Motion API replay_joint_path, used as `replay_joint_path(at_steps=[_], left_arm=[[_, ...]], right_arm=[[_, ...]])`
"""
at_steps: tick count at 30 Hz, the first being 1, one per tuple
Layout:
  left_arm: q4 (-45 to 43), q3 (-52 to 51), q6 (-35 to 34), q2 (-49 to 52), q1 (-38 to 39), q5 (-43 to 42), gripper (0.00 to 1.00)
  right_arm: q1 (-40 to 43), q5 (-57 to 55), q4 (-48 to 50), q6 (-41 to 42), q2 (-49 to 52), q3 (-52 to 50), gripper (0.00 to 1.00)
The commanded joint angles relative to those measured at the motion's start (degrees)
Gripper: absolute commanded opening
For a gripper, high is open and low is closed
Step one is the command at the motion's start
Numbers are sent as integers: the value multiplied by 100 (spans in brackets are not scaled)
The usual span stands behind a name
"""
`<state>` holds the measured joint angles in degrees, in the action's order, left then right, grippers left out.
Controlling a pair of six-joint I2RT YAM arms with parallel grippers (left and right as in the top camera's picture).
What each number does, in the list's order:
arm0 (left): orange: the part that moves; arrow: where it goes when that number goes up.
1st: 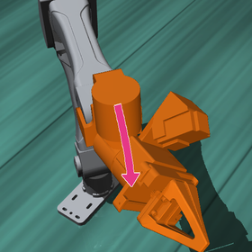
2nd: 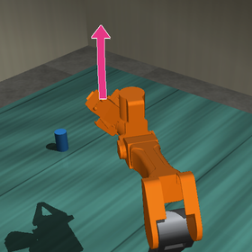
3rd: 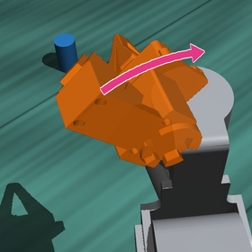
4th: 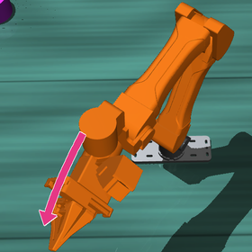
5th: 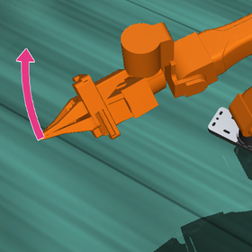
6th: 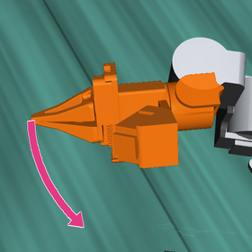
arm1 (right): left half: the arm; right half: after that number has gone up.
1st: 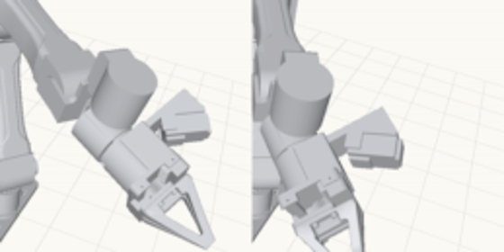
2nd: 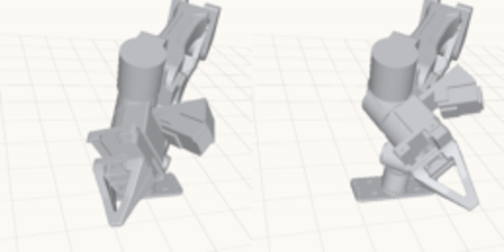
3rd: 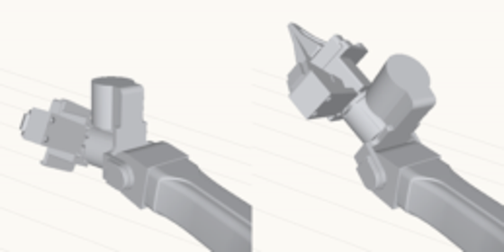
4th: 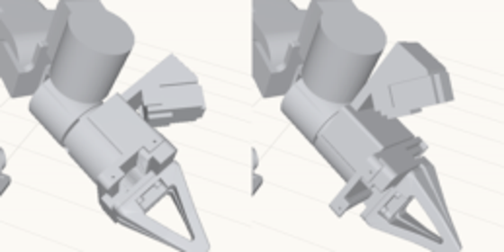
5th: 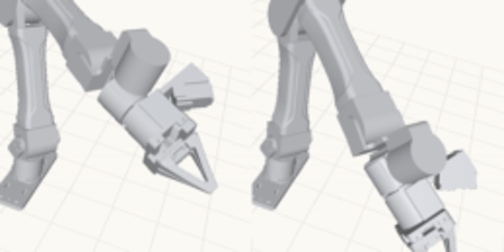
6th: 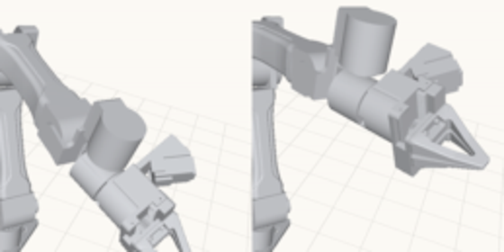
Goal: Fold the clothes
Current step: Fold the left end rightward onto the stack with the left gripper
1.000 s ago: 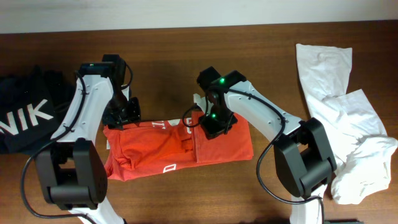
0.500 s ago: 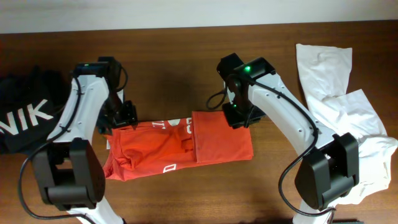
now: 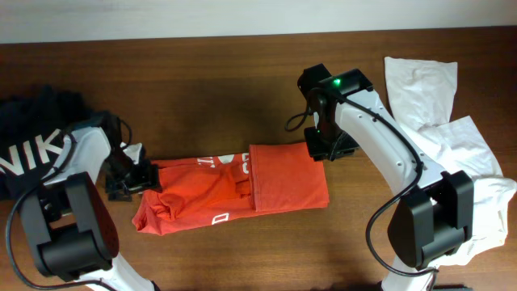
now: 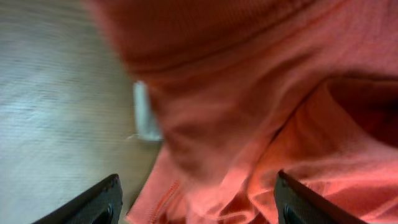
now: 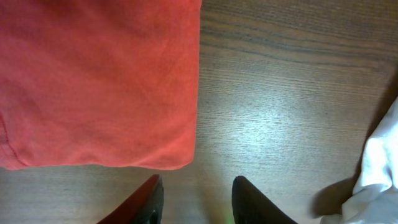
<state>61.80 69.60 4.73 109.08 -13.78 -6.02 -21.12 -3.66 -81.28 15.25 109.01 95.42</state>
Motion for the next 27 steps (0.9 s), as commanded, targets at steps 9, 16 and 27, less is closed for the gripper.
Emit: replay_joint_path(at_steps=[9, 16, 27], left_arm=[[-1182, -1040, 544, -68, 2, -1292, 68], [-1126, -1080, 542, -68, 164, -1478, 32], [-197, 540, -345, -81, -323, 348, 0]], right_arm=[[63, -114, -127, 72, -55, 50, 41], [63, -111, -133, 74, -55, 50, 40], [111, -157, -122, 72, -55, 50, 40]])
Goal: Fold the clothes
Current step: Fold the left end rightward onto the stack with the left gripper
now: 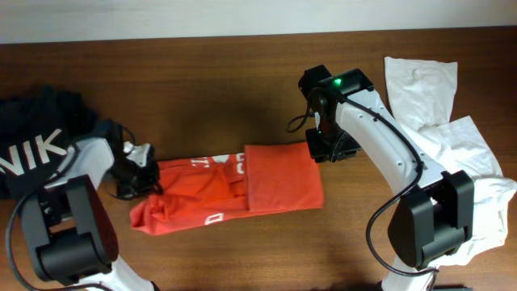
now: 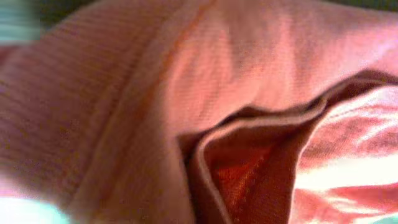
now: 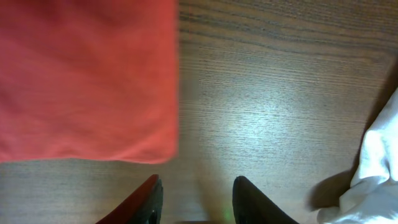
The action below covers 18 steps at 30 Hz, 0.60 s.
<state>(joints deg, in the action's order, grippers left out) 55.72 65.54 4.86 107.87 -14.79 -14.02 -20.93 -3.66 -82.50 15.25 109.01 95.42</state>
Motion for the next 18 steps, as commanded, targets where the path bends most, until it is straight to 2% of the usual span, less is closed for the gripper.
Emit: replay_joint_path(at_steps=[1, 4, 7, 12, 18], left_arm=[[586, 1220, -490, 39, -260, 1355, 0], [1187, 2245, -632, 39, -378, 1683, 1], [1829, 3018, -682, 39, -256, 1429, 1], [2107, 3147, -686, 42, 669, 855, 1], [1770, 3147, -876, 52, 2011, 841, 3]], right_arm=[[153, -157, 0, 72, -55, 50, 40], [428, -155, -2, 70, -55, 50, 40], [708, -157, 20, -42, -55, 50, 40], [826, -155, 22, -37, -55, 50, 40], [820, -127, 15, -9, -55, 50, 40]])
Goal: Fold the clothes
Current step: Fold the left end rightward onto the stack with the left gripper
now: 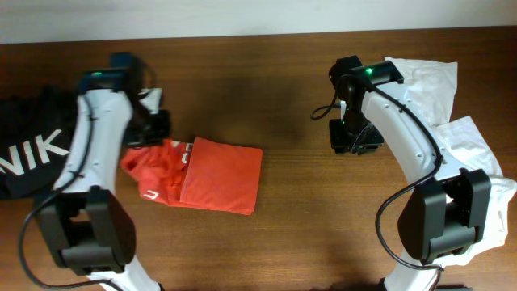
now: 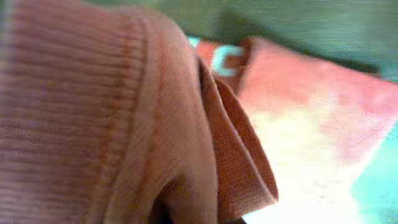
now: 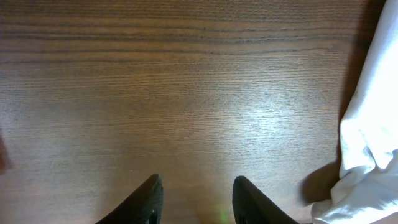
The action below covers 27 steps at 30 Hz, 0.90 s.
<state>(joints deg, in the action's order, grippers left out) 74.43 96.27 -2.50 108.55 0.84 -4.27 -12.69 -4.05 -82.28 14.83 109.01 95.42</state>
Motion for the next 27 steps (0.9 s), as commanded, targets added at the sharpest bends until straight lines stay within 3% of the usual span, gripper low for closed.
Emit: replay_joint_path(at_steps=[1, 10, 19, 27], left_arm=[[-109, 74, -140, -11, 649, -133, 4], [-107, 74, -245, 31, 1574, -131, 5], [516, 74, -245, 31, 1631, -133, 5], [507, 74, -313, 31, 1766, -313, 5]], right_arm=[[-4, -72, -7, 31, -55, 50, 40], [-4, -72, -4, 26, -55, 50, 40], [-2, -76, -2, 20, -55, 50, 41], [-4, -74, -4, 0, -55, 50, 41]])
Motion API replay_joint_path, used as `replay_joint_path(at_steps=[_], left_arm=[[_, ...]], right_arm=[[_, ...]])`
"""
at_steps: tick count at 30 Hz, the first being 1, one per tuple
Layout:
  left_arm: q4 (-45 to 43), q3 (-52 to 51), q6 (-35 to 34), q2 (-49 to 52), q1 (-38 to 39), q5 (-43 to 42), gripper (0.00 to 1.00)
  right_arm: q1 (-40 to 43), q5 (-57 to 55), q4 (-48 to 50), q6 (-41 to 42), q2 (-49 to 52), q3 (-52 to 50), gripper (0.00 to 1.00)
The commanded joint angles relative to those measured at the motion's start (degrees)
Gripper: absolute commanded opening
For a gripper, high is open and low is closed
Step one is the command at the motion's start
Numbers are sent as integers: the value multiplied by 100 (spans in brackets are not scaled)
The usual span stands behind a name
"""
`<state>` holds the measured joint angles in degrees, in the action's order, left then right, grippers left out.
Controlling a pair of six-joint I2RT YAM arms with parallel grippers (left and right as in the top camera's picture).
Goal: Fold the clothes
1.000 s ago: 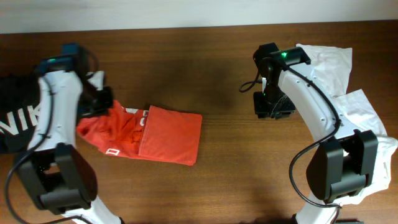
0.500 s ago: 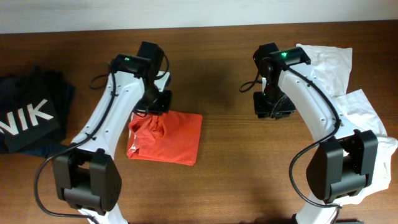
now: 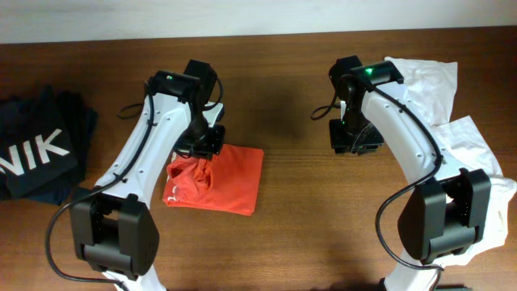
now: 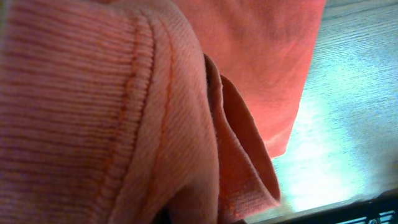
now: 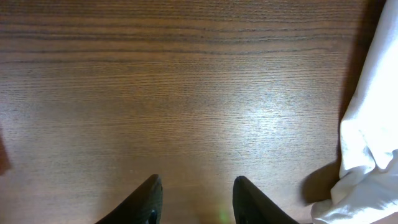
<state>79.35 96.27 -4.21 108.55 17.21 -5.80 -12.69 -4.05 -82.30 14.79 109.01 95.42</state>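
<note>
The orange-red shirt (image 3: 230, 178) lies folded into a compact packet left of the table's middle. Its left part (image 3: 187, 179) is bunched and lifted. My left gripper (image 3: 202, 145) is shut on that bunched ribbed edge, which fills the left wrist view (image 4: 124, 124); its fingers are hidden by cloth. Right of centre, my right gripper (image 5: 194, 199) hangs open over bare wood, its dark fingertips (image 5: 149, 196) apart with nothing between them. In the overhead view the right gripper (image 3: 353, 139) stands beside the white clothes.
White clothes (image 3: 452, 137) are heaped along the table's right side, and a white fold (image 5: 370, 124) shows in the right wrist view. A dark garment with white letters (image 3: 36, 153) lies at the left edge.
My left gripper has carried the shirt's bunched left edge to the right, over onto the folded packet. The shirt looks narrower. The right arm has not moved.
The shirt lay long across the table, my left gripper at its left end and my right gripper open by its right edge. Then the left gripper was buried in cloth. Later the shirt sat farther left and shorter, the right arm withdrawn. Now it is a compact packet.
</note>
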Motion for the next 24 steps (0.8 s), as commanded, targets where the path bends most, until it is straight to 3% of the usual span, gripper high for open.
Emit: replay_joint_path(at_steps=[1, 9, 10, 13, 15, 17, 21, 24], left_arm=[[4, 74, -164, 31, 195, -175, 5], [-133, 72, -227, 118, 531, -173, 5], [-133, 74, -229, 179, 551, -195, 9], [-175, 74, -238, 358, 664, -568, 45], [-380, 74, -188, 407, 730, -1381, 56], [-614, 138, 153, 391, 706, -2356, 56], [-136, 785, 146, 391, 66, -1541, 56], [33, 1161, 142, 391, -627, -1180, 56]], right_arm=[[-4, -74, -2, 4, -55, 50, 41], [-2, -74, -24, -101, -55, 50, 41], [-2, -74, -24, -101, -55, 50, 41], [-2, -74, -24, -101, -55, 50, 41], [-2, -74, -22, -101, -55, 50, 41], [-2, -76, -22, -103, -55, 50, 42], [-4, -2, 0, -385, -55, 50, 47], [-4, 1126, 131, -1272, -55, 50, 47]])
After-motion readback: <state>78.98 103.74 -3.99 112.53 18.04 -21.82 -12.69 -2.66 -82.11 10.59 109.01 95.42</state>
